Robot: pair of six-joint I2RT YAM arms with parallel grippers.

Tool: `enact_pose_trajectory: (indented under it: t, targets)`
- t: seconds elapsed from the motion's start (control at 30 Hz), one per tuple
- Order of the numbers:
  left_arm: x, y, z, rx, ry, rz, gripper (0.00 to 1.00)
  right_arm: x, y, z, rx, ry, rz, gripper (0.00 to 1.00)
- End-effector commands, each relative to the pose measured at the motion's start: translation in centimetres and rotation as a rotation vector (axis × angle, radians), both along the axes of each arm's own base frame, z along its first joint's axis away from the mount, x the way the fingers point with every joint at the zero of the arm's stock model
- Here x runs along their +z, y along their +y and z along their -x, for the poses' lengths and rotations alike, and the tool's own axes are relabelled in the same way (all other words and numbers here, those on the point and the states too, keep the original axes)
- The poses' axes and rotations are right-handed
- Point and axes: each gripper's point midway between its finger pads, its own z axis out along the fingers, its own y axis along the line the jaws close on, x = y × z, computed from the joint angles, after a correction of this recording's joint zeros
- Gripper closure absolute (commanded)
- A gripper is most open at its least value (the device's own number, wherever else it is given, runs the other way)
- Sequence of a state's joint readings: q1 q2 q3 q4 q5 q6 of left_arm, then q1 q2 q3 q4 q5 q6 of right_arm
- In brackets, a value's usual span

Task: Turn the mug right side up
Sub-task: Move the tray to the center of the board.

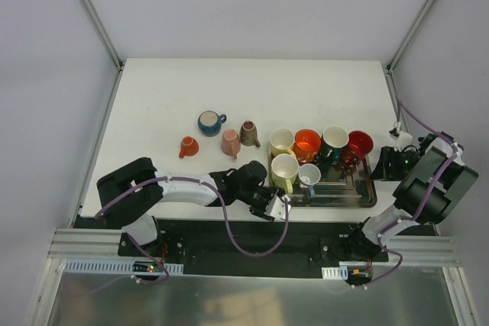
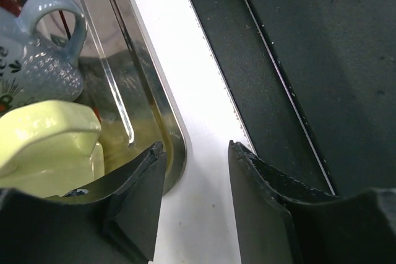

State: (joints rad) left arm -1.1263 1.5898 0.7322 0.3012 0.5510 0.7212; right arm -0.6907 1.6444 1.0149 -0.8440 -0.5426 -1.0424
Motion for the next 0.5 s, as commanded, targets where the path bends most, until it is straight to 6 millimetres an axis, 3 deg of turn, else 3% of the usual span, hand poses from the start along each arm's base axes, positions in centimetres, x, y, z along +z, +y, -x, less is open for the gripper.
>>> enact_pose_trajectory:
  t: [0.0,0.27,0.47]
  targets:
    - [0.1,-1.9,-1.2,0.009,-0.094,0.060,0.54,0.1,1.3,1.0,0.061,-0.034,-0.032,0.46]
    - [-1.3,-2.2,-2.0,0.031,-0.112,0.028,0.58,-1.2,0.6,1.2,0.036,0.010,-0.007,0.48]
    - [-2.5,-2.0,-2.0,0.012,-0.125,0.003,0.65,-2.0,0.3,0.6,0.021,0.030,-0.006,0.56]
